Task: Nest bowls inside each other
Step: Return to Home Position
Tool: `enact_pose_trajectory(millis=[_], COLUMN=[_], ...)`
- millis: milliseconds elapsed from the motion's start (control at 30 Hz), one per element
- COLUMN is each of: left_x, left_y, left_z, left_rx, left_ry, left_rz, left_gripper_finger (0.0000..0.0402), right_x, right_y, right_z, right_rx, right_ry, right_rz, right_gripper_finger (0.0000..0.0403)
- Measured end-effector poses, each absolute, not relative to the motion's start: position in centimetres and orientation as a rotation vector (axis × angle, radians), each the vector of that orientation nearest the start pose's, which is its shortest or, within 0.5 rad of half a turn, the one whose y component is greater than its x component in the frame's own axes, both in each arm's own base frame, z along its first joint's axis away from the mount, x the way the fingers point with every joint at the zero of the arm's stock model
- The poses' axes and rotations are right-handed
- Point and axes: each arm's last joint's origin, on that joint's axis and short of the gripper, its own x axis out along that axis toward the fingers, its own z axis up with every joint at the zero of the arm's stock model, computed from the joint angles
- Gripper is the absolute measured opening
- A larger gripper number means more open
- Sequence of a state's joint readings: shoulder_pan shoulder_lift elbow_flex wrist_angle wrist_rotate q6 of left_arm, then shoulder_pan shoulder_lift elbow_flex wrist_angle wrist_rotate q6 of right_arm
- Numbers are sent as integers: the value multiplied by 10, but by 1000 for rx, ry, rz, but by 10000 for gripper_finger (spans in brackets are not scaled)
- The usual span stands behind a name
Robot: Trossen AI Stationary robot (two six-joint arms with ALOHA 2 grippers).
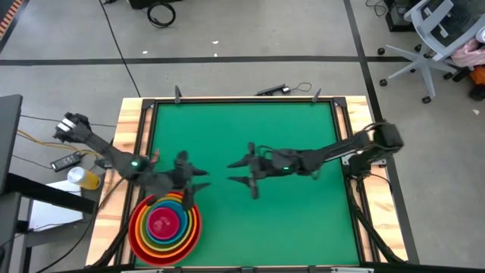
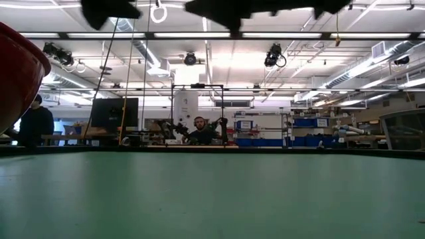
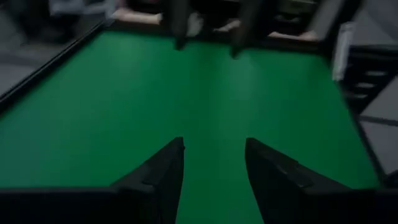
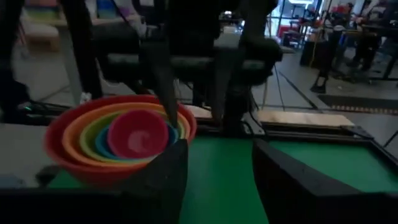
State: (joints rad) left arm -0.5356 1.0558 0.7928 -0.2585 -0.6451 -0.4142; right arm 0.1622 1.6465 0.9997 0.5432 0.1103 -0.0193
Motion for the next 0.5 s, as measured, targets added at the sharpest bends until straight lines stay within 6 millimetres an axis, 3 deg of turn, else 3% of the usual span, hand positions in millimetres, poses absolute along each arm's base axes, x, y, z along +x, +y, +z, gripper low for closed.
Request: enact_pose_trajectory(millis=[133, 267, 400, 500], left_x=[219, 221, 209, 196], left_y=[-94, -79, -54, -40], left_z=[261, 241, 230, 228], left_rx=[-48, -17, -33, -59], left_ry=[270, 130, 87, 65], left_rz=[111, 89, 115, 112], left_gripper_finger=[172, 172, 167, 147], right_x=[319, 280, 244, 224], right_y=[51, 47, 40, 32], right_z=[256, 240, 232, 229], right_rx=[78, 169, 193, 199], right_ry=[8, -36, -65, -78], right_rz=[90, 133, 71, 24], right_gripper_finger=[150, 91, 19, 11])
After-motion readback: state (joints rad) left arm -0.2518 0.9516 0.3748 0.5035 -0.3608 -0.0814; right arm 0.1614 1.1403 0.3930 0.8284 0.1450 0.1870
